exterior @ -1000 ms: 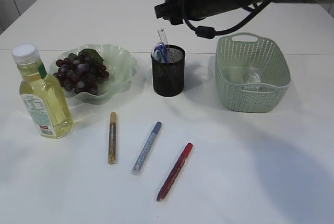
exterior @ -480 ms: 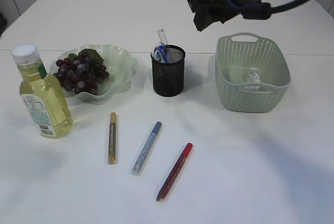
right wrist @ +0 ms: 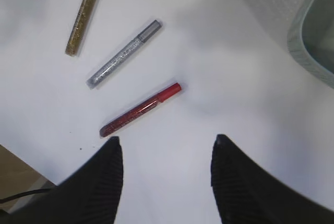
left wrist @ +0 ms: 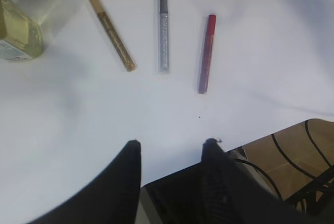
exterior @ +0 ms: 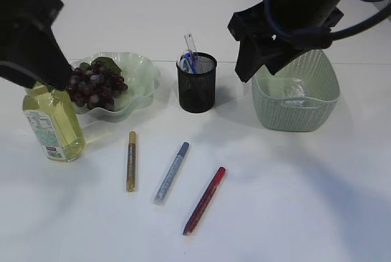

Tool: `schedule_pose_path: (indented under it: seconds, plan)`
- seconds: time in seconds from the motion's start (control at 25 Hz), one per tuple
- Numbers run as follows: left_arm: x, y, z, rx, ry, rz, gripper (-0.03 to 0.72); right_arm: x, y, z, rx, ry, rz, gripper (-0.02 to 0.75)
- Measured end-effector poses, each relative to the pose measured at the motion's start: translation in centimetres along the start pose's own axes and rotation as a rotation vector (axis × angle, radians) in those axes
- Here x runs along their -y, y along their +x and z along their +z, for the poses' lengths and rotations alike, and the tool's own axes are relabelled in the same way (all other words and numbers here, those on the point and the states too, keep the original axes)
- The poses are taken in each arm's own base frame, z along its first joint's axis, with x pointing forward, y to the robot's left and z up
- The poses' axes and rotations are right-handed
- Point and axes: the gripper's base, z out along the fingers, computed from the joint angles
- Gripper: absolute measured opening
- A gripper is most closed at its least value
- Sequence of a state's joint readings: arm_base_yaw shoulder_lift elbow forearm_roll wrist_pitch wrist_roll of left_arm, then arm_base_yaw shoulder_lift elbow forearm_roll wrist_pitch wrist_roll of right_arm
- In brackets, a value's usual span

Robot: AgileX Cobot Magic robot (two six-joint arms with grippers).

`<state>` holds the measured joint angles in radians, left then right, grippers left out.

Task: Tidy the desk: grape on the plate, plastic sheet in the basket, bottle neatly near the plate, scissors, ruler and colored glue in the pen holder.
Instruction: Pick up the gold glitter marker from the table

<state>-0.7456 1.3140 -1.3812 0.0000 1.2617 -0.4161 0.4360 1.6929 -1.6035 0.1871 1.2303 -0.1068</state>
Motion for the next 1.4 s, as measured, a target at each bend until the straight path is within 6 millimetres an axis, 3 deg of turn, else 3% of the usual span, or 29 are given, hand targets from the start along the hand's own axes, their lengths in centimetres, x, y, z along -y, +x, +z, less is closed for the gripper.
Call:
schedule_pose_path:
  seconds: [0.32, 0.64, 0.96, 1.16, 1.4]
  plan:
    - [0.4, -1.0, 3.3, -0.08, -0.035, -0.002, 0.286, -0.4, 0.6, -0.5, 0.004, -0.034, 0.018, 0.43]
    - [-0.3, -2.4, 8.3, -0.192, -0.105, -0.08, 0.286, -0.7, 6.4, -2.6, -0.027, -0.001, 0.014, 0.43]
    - [-3.0, -4.9, 13.5, -0.257, -0.165, -0.229, 0.286, -2.1, 11.0, -7.0, 0.084, -0.042, 0.028, 0.43]
    - [-3.4, -6.0, 17.2, -0.267, -0.17, -0.262, 0.286, -2.6, 11.8, -8.3, 0.129, -0.062, 0.026, 0.43]
    - [-3.8, -5.9, 22.0, -0.305, -0.189, -0.279, 0.286, -2.8, 12.4, -9.2, 0.159, -0.065, 0.021, 0.43]
